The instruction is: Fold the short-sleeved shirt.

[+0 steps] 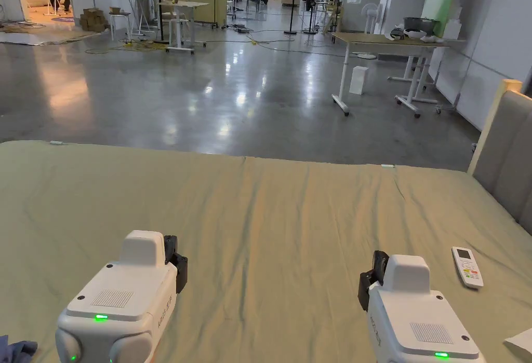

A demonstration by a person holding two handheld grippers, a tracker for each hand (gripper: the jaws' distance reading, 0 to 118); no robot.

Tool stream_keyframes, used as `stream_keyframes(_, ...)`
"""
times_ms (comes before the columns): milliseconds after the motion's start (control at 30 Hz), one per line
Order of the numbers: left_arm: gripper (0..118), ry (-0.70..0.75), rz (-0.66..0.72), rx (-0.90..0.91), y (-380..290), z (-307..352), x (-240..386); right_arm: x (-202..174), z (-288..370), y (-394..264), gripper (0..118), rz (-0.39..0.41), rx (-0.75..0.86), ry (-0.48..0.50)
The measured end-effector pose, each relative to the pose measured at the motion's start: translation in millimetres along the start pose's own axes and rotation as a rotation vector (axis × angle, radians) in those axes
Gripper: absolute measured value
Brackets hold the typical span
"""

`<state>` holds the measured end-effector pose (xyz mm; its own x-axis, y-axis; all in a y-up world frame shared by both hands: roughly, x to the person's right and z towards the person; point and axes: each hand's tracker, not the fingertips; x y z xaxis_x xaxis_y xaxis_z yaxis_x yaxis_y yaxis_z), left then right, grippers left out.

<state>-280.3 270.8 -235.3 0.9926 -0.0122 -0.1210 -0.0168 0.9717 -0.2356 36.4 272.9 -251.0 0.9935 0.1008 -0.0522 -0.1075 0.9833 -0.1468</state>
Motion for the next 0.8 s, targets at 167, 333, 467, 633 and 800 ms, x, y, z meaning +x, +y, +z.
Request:
stream_keyframes(167,3,0.000,0.005,0.001,5,7,7,0,0,2,0,0.004,0.002,0.004)
stream_keyframes(333,14,0.002,-0.002,0.008,4,6,8,0,-3,0,27,-0.003,-0.014,0.025)
stream_keyframes(467,53,-0.009,0.013,0.009,3,5,8,1,-6,-3,71,-0.015,-0.026,0.001)
stream_keyframes(633,84,0.040,-0.002,0.030,-2,-2,7,1,-4,0,101,0.008,-0.026,-0.038)
stream_keyframes(800,95,0.063,-0.003,0.029,-1,1,8,5,-4,2,104,0.003,-0.007,-0.031)
